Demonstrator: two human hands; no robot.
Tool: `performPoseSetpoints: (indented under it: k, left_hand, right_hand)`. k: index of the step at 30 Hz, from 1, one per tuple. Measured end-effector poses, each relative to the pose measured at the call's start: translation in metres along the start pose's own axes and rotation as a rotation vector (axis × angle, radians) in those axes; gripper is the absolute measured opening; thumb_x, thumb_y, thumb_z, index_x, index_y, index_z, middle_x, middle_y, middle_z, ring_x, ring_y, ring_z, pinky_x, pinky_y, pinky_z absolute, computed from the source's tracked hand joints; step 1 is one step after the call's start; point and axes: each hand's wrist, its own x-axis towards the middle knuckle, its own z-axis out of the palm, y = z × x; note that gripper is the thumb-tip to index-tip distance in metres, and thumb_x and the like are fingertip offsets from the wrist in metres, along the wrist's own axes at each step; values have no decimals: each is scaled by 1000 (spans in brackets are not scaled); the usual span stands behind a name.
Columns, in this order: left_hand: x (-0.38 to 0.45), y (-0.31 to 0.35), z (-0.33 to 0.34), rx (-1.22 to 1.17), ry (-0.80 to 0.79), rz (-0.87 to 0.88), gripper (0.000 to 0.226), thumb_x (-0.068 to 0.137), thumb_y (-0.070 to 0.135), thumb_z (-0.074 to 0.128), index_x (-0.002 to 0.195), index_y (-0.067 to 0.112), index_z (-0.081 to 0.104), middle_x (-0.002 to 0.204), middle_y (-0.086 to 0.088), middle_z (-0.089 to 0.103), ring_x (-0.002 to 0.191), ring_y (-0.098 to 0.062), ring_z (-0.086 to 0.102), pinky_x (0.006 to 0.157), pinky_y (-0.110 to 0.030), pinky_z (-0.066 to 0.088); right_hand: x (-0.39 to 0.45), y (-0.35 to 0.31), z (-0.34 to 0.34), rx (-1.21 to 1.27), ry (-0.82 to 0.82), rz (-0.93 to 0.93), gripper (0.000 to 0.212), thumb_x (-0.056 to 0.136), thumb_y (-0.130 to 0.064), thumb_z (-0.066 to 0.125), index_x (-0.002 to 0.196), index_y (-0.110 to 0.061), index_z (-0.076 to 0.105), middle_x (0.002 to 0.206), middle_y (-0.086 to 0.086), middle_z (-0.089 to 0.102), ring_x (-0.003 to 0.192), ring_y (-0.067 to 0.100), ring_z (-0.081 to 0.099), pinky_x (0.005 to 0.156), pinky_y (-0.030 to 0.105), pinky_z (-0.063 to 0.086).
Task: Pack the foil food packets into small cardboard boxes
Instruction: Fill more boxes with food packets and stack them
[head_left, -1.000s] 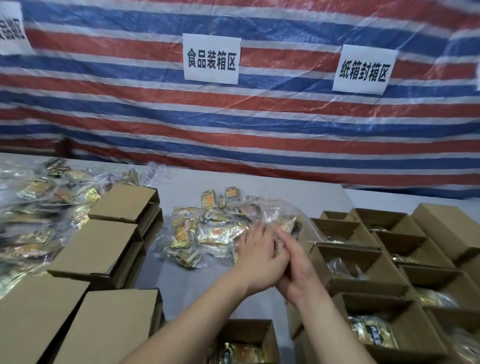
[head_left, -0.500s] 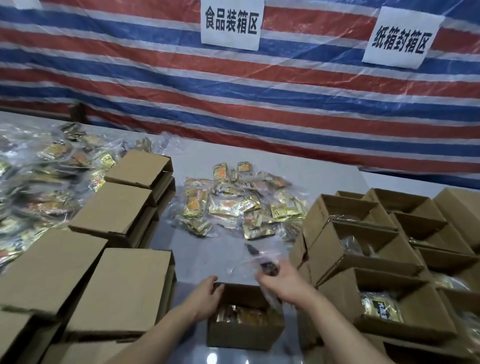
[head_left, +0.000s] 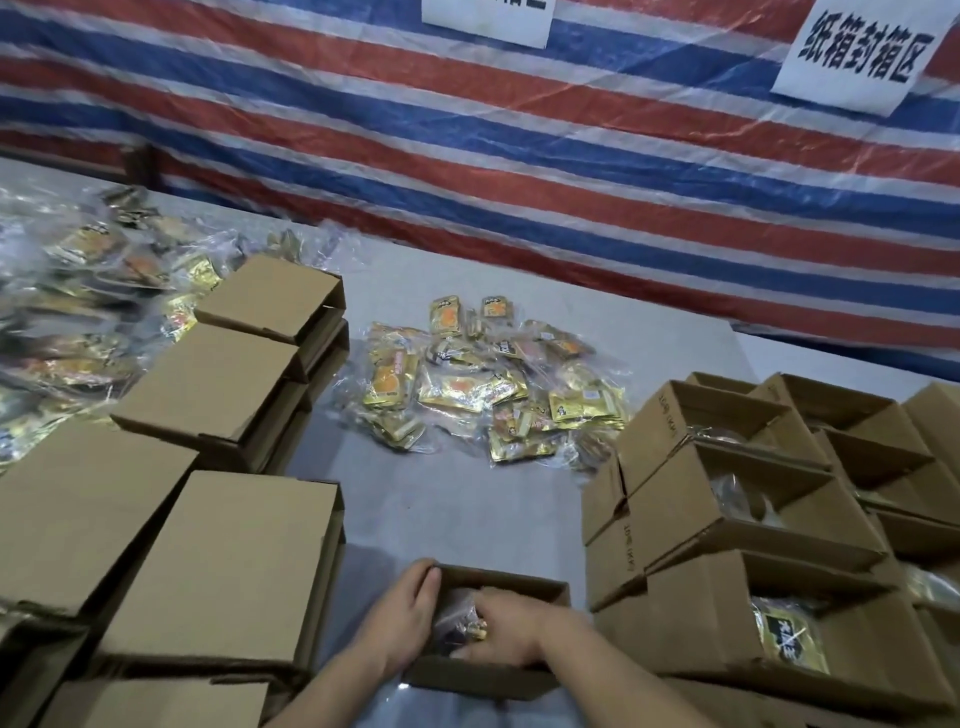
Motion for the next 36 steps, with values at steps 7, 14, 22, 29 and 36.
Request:
performPoseSetpoints:
  k: [7, 14, 22, 29, 36]
  left_hand:
    - [-3, -1, 4, -30, -6, 8, 39, 103, 39, 37, 133, 19, 52, 134, -5, 58, 123, -17, 53, 107, -31, 39]
    - [-5, 0, 4, -51, -6, 39, 37, 103, 38, 38, 128, 16, 54, 126, -9, 61, 117, -22, 56, 103, -35, 43]
    - [-13, -7, 9, -47, 46, 122, 21, 103, 34, 41, 114, 23, 56, 112, -1, 61, 106, -13, 57, 98, -31, 43]
    - [-9, 1, 6, -50, 12, 78, 31, 103, 35, 40, 121, 16, 56, 121, -9, 62, 113, -21, 57, 101, -37, 43]
    - [-16, 6, 5, -42, 21, 61, 27, 103, 36, 39, 120, 21, 56, 116, -3, 63, 104, -14, 60, 95, -32, 46]
  right_hand:
    - [-4, 9, 2, 314, 19, 111, 67, 82, -37, 80, 141, -24, 52, 131, -12, 61, 117, 1, 57, 101, 11, 41]
    - [-9, -6, 7, 208, 74, 203, 36, 100, -48, 49, 78, -26, 66, 87, -1, 69, 71, -1, 58, 69, 21, 42]
    - [16, -30, 37, 302, 4, 261, 45, 106, -29, 27, 150, -27, 38, 152, -1, 45, 139, 14, 39, 118, 30, 25]
    - [-10, -20, 10, 161, 205, 236, 33, 92, -26, 41, 62, -19, 52, 67, -4, 61, 60, 9, 54, 63, 30, 41]
    - [17, -9, 29, 57, 109, 418, 20, 87, -35, 64, 77, -18, 60, 86, 7, 59, 84, 22, 61, 76, 29, 48]
